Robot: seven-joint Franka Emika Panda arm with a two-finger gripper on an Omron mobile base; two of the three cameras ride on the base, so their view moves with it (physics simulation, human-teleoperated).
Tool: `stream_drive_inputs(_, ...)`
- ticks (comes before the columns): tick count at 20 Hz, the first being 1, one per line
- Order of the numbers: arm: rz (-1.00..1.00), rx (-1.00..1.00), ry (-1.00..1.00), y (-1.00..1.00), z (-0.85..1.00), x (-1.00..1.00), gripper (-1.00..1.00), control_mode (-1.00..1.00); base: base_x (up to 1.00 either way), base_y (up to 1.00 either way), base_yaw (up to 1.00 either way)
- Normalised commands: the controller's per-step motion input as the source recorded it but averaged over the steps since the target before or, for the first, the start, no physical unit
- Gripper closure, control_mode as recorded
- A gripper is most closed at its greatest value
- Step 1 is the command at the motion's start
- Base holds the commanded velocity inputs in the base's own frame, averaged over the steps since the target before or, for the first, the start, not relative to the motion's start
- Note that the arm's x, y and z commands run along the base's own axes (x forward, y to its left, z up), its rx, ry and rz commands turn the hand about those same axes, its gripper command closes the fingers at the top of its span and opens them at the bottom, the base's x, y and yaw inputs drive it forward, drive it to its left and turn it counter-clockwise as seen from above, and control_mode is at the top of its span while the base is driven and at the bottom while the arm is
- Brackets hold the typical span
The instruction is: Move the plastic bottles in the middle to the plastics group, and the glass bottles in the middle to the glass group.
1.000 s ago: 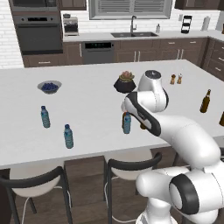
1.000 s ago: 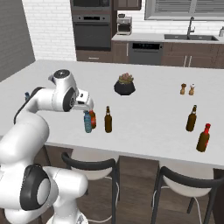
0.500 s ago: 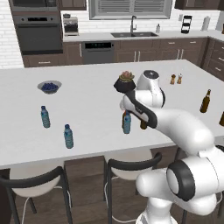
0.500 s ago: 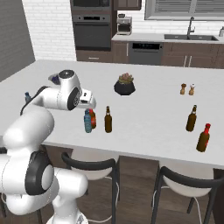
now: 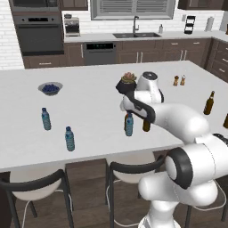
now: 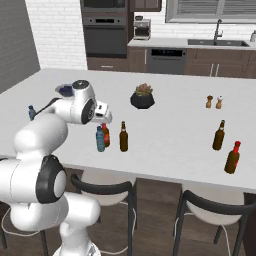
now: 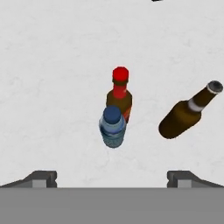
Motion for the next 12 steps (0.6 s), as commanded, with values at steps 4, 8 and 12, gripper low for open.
stream_drive_inputs(4,0.00,0.00,0.00,0.01,-0.23,0.08,-1.00,-1.00,0.00,0.00,0.00)
stream_drive_inputs(8,0.00,-0.02,0.05,0.09,-0.28,0.00,-1.00,-1.00,0.00,0.00,0.00)
stream_drive_inputs(12,0.00,-0.01,0.02,0.03,-0.29,0.00,-1.00,-1.00,0.00,0.00,0.00)
